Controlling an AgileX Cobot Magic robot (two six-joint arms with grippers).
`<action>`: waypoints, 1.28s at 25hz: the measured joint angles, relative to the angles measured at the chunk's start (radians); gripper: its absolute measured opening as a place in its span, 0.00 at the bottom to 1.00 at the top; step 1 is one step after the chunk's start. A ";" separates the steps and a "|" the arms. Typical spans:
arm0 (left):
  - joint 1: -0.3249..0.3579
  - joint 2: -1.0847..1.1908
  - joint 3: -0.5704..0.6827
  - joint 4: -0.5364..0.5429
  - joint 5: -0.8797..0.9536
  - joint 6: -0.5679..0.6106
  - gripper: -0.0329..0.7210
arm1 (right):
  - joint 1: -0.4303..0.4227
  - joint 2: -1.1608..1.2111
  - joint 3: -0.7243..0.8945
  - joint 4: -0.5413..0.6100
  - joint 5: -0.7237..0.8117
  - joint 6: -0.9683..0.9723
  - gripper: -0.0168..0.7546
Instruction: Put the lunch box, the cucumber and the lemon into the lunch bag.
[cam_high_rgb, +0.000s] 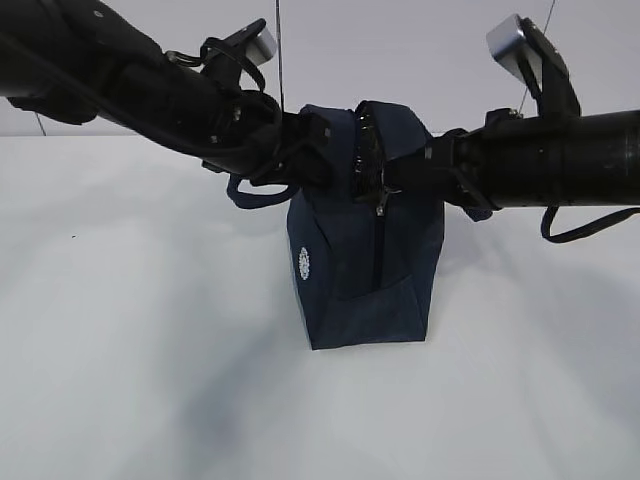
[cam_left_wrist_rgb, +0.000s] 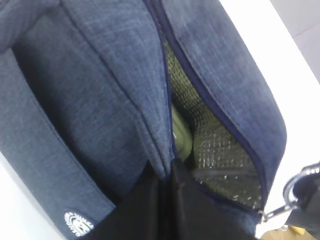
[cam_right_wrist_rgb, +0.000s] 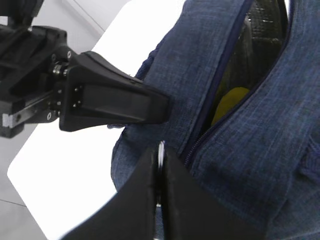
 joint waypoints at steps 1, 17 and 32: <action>0.000 0.000 0.000 0.000 0.000 0.000 0.04 | 0.000 0.000 0.000 0.002 -0.004 0.007 0.02; 0.000 0.000 0.000 0.002 -0.006 0.000 0.33 | 0.000 0.000 0.000 -0.075 0.008 0.060 0.02; 0.028 -0.116 0.013 0.124 0.085 0.000 0.67 | 0.000 0.000 0.000 -0.114 0.024 0.078 0.02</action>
